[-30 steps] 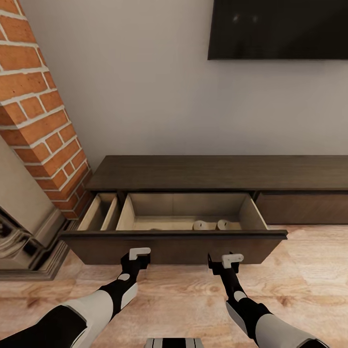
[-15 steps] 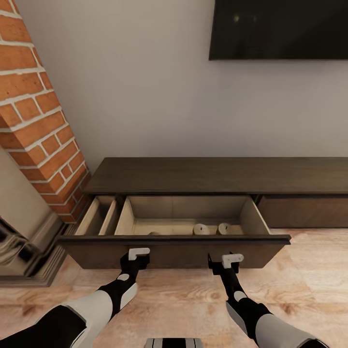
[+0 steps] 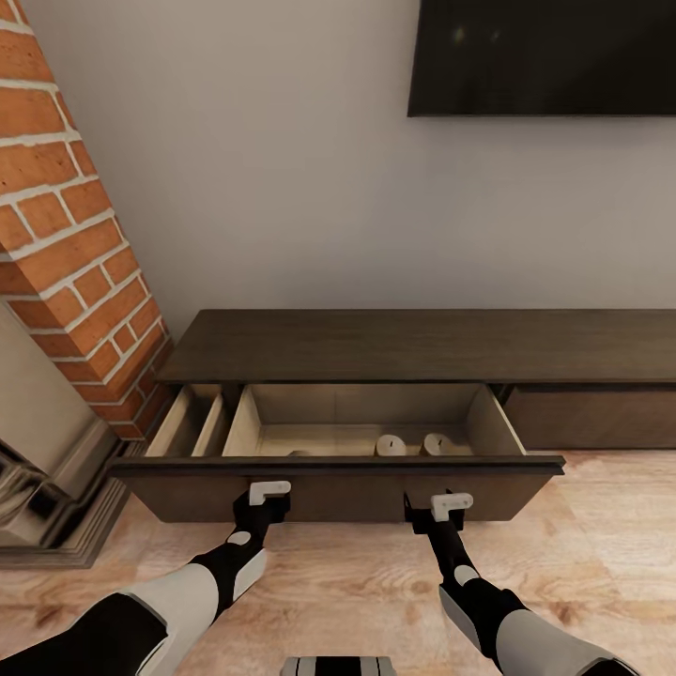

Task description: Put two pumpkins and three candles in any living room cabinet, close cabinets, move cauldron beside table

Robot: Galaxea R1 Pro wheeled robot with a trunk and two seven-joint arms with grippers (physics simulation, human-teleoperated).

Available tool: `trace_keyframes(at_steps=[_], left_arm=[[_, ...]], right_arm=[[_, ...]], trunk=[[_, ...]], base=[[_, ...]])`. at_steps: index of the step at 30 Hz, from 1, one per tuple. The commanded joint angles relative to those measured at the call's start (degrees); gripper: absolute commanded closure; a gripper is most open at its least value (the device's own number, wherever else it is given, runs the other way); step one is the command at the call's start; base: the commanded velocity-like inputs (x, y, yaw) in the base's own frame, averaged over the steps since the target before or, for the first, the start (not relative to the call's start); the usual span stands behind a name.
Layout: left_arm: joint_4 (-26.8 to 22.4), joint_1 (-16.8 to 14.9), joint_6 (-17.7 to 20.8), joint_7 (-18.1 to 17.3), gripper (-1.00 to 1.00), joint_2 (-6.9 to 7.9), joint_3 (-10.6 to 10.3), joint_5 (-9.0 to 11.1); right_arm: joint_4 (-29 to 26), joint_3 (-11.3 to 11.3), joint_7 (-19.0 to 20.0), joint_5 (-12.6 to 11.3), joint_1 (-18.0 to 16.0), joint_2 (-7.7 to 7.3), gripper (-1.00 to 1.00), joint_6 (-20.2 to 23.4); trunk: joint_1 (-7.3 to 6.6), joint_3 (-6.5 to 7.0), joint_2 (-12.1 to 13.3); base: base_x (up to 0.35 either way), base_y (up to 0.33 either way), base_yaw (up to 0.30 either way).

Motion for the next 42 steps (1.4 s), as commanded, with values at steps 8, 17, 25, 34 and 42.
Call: trace_keyframes(at_steps=[8, 17, 25, 34, 42], left_arm=[[0.02, -0.05, -0.18, 0.29, -1.0, -0.03, -0.26, 0.31], [0.02, -0.05, -0.18, 0.29, -1.0, 0.0, -0.26, 0.31], [0.02, -0.05, -0.18, 0.29, -1.0, 0.0, -0.26, 0.31], [0.02, -0.05, -0.18, 0.32, -1.0, 0.0, -0.26, 0.31], [0.02, -0.05, -0.18, 0.35, -1.0, 0.0, -0.26, 0.31]], right_arm=[[0.06, 0.49, -0.31, -0.4, -0.04, -0.03, -1.0, -0.17], [0.05, 0.41, -0.31, -0.4, -0.04, -0.04, -1.0, 0.19], [0.02, 0.41, -0.31, -0.4, -0.04, -0.04, -1.0, 0.1], [0.04, 0.43, -0.31, -0.4, -0.04, -0.04, -1.0, 0.06], [0.01, 0.43, -0.31, -0.4, -0.04, -0.03, -1.0, 0.0]], trunk=[[0.0, -0.04, -0.02], [0.0, -0.04, -0.02], [0.0, -0.04, -0.02], [0.0, -0.04, -0.02], [0.0, -0.04, -0.02]], base=[[0.273, 0.0, 0.0], [0.044, 0.0, 0.0], [0.163, 0.0, 0.0], [0.121, 0.0, 0.0], [0.083, 0.0, 0.0]])
